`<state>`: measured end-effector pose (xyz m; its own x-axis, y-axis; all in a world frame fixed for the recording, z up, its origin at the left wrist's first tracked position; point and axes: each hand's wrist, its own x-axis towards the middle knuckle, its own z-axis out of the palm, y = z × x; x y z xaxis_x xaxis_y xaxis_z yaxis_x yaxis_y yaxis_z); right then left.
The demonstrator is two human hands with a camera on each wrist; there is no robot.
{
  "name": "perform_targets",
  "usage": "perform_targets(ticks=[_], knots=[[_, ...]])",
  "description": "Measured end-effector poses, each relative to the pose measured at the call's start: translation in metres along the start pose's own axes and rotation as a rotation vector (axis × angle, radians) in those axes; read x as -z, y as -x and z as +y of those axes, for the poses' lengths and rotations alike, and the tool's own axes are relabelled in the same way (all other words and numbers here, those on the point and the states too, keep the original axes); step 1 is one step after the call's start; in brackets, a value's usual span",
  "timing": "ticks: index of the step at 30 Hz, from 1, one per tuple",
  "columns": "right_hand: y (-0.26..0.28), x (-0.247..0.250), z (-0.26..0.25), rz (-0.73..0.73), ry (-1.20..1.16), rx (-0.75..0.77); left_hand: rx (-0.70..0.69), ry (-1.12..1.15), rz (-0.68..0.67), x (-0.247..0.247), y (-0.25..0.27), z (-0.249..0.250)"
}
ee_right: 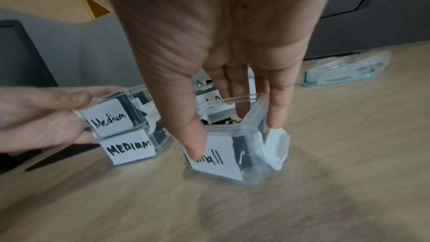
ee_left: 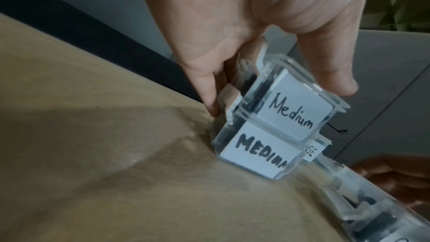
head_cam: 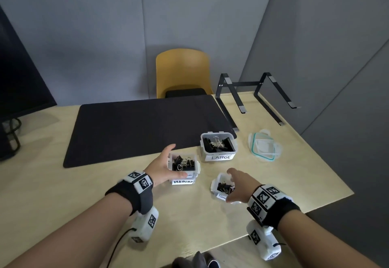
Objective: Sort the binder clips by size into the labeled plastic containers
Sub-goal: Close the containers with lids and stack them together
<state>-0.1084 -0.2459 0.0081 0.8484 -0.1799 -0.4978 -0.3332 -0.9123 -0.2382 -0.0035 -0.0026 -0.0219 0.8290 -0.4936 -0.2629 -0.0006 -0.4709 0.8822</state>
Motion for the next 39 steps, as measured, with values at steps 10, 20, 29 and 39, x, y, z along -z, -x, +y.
perform_targets(ticks=[10, 20, 29, 39], knots=[[0.017, 0.061, -0.044, 0.132, -0.13, 0.215, -0.064, 0.106, 0.032, -0.007, 0.007, -0.015], [-0.008, 0.075, -0.11, 0.111, 0.008, 0.348, -0.045, 0.1, 0.026, -0.007, 0.006, -0.018], [-0.017, 0.072, -0.123, 0.016, 0.156, 0.402, -0.043, 0.151, -0.015, -0.006, 0.005, -0.022], [-0.019, 0.075, -0.125, -0.044, 0.249, 0.429, -0.055, 0.182, -0.012, -0.007, 0.005, -0.025]])
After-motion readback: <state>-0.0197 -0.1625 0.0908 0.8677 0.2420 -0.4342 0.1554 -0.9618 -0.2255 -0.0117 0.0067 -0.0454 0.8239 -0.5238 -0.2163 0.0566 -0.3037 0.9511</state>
